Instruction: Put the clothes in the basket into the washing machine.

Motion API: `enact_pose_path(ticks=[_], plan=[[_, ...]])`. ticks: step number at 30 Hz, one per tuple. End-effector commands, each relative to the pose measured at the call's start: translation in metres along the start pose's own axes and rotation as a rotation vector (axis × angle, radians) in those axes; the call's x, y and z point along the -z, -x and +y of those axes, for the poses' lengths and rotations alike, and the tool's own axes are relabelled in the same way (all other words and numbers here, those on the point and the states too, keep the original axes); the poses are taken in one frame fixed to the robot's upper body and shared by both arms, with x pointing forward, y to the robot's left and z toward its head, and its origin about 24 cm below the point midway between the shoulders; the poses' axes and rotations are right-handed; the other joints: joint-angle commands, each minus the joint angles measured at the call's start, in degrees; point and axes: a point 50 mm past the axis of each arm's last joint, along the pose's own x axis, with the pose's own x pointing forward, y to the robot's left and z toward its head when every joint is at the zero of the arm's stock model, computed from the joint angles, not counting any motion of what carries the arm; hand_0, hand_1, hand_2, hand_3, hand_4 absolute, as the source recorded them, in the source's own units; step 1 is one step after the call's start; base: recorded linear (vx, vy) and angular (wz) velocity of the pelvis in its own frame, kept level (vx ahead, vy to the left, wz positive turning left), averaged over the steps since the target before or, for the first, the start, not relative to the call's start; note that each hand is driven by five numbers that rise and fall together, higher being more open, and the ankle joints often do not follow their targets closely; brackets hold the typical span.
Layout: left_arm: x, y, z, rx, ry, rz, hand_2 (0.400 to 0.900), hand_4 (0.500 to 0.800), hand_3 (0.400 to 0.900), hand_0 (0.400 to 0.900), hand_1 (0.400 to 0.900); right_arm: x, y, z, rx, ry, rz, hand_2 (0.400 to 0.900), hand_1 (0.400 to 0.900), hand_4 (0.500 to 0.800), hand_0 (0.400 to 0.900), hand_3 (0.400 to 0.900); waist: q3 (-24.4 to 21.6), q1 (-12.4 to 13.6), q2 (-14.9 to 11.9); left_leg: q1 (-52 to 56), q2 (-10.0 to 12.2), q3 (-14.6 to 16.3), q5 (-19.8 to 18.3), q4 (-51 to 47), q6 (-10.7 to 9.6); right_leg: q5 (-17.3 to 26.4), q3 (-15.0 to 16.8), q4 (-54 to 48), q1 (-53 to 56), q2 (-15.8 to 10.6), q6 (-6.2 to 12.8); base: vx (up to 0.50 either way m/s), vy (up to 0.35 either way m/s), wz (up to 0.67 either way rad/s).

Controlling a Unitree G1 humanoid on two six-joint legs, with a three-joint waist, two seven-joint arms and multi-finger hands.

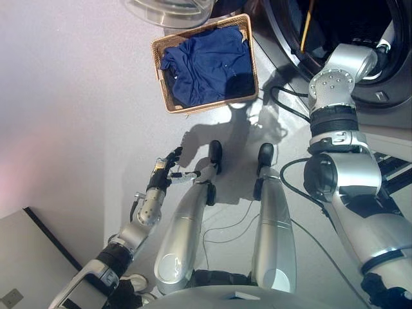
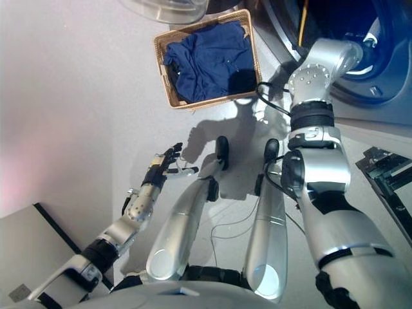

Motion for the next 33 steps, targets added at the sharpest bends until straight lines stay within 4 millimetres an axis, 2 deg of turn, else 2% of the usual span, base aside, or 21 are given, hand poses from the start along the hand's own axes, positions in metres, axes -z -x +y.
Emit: enact_pose_path(ticks=[1,6,10,11,13,14,15,17,21,24,29,31,33], plan=[[0.015,0.018,-0.02,0.056,0.043,0.03,0.9,0.8,0.9,0.9,0.9,-0.033,-0.006,0.031,-0.194,0.039,-0.136,0.9,0.9,0.8,0.9,0.9,-7.6,0.8,4.3,-1.4,-0.3,-3.5,-6.2,2.8,-4.0,5.2,-1.8,-7.4,0.9,0.2,1.62,0.0,0.0,0.0],[0.01,0.014,-0.023,0.071,0.034,0.012,0.9,0.8,0.9,0.9,0.9,-0.019,-0.015,0.011,-0.157,0.072,-0.065,0.9,0.9,0.8,0.9,0.9,-7.5,1.1,4.5,-1.2,-0.5,-3.8,-5.7,2.1,-4.2,6.0,-2.1,-8.7,1.7,0.1,1.64,-0.02,-0.007,0.06],[0.009,0.01,-0.026,0.083,0.028,0.021,0.9,0.8,0.9,0.9,0.9,0.003,-0.018,-0.024,-0.137,0.06,0.035,0.9,0.9,0.8,0.9,0.9,-7.0,1.2,4.2,-0.9,-0.5,-4.1,-5.3,1.8,-4.3,6.6,-2.5,-9.6,2.7,0.2,1.59,-0.01,-0.015,0.07],[0.01,0.01,-0.026,0.083,0.028,0.023,0.9,0.8,0.9,0.9,0.9,0.003,-0.019,-0.026,-0.137,0.058,0.037,0.9,0.9,0.8,0.9,0.9,-7.0,1.1,4.2,-0.8,-0.4,-4.1,-5.2,1.7,-4.4,6.7,-2.5,-9.8,2.8,0.2,1.58,0.0,0.0,0.0],[0.01,0.009,-0.027,0.069,0.044,0.029,0.9,0.8,0.9,0.9,0.9,0.016,-0.016,-0.052,-0.163,0.149,0.067,0.9,0.9,0.8,0.9,0.9,-6.7,1.0,3.4,-0.3,-0.2,-4.2,-5.0,1.7,-4.4,7.0,-2.7,-10.5,3.9,0.4,1.55,0.0,0.0,0.0],[0.011,0.009,-0.027,0.069,0.045,0.032,0.9,0.8,0.9,0.9,0.9,0.017,-0.015,-0.054,-0.161,0.152,0.068,0.9,0.9,0.8,0.9,0.9,-6.7,0.9,3.4,-0.1,-0.2,-4.2,-5.0,1.7,-4.5,7.0,-2.7,-10.7,4.1,0.4,1.54,0.01,-0.02,-0.05],[0.014,0.009,-0.029,0.061,0.052,0.051,0.9,0.8,0.9,0.9,0.9,0.027,-0.011,-0.079,-0.158,0.247,0.086,0.9,0.9,0.8,0.9,0.9,-6.5,0.4,2.3,0.7,0.1,-4.1,-5.1,1.6,-4.5,7.2,-2.9,-11.3,5.3,0.7,1.49,0.02,-0.025,-0.07],[0.017,0.009,-0.032,0.056,0.064,0.067,0.9,0.8,0.9,0.9,0.9,0.038,-0.005,-0.111,-0.156,0.38,0.118,0.9,0.9,0.8,0.9,0.9,-6.4,-0.2,1.1,2.0,0.4,-4.2,-5.0,1.4,-4.5,7.5,-3.2,-12.1,6.9,0.9,1.43,0.03,-0.033,-0.1],[0.021,0.01,-0.031,0.038,0.073,0.083,0.9,0.8,0.9,0.9,0.9,0.042,0.002,-0.175,-0.161,0.669,0.178,0.9,0.9,0.8,0.9,0.9,-6.9,-1.3,-0.9,5.5,1.1,-4.4,-5.3,0.5,-4.6,8.1,-3.7,-14.3,11.2,1.2,1.55,0.05,-0.028,-0.06],[0.035,0.012,-0.025,0.009,0.054,0.136,0.9,0.8,0.9,0.9,0.9,0.037,0.007,-0.224,-0.171,0.926,0.234,0.9,0.9,0.8,0.9,0.9,-7.9,-1.7,-2.4,9.4,1.5,-4.6,-4.9,-1.8,-4.7,8.7,-4.4,-16.8,15.4,1.5,1.8,0.08,-0.041,-0.05],[0.064,0.018,-0.017,-0.013,-0.007,0.248,0.9,0.8,0.9,0.9,0.9,0.001,0.001,-0.303,-0.236,1.693,0.289,0.9,0.9,0.8,0.9,0.9,-10.3,-1.3,-4.7,16.3,2.2,-5.7,-4.3,-5.7,-4.9,9.1,-6.1,-20.8,23.2,2.0,2.1,0.1,-0.065,0.09],[0.07,0.018,-0.016,-0.013,-0.026,0.274,0.9,0.8,0.9,0.9,0.9,-0.018,0.001,-0.33,-0.182,1.819,0.341,0.9,0.9,0.8,0.9,0.9,-12.0,-0.8,-5.1,18.3,2.0,-6.4,-4.2,-6.9,-4.8,9.4,-6.9,-22.2,25.7,2.1,2.28,0.11,-0.056,0.18],[0.078,0.021,-0.014,0.001,-0.035,0.306,0.9,0.8,0.9,0.9,0.9,-0.042,0.0,-0.354,-0.177,2.078,0.382,0.9,0.9,0.8,0.9,0.9,-13.6,0.1,-5.5,21.0,2.1,-7.0,-4.5,-7.9,-4.8,9.2,-7.5,-23.6,28.9,2.2,2.46,0.13,-0.062,0.23]])
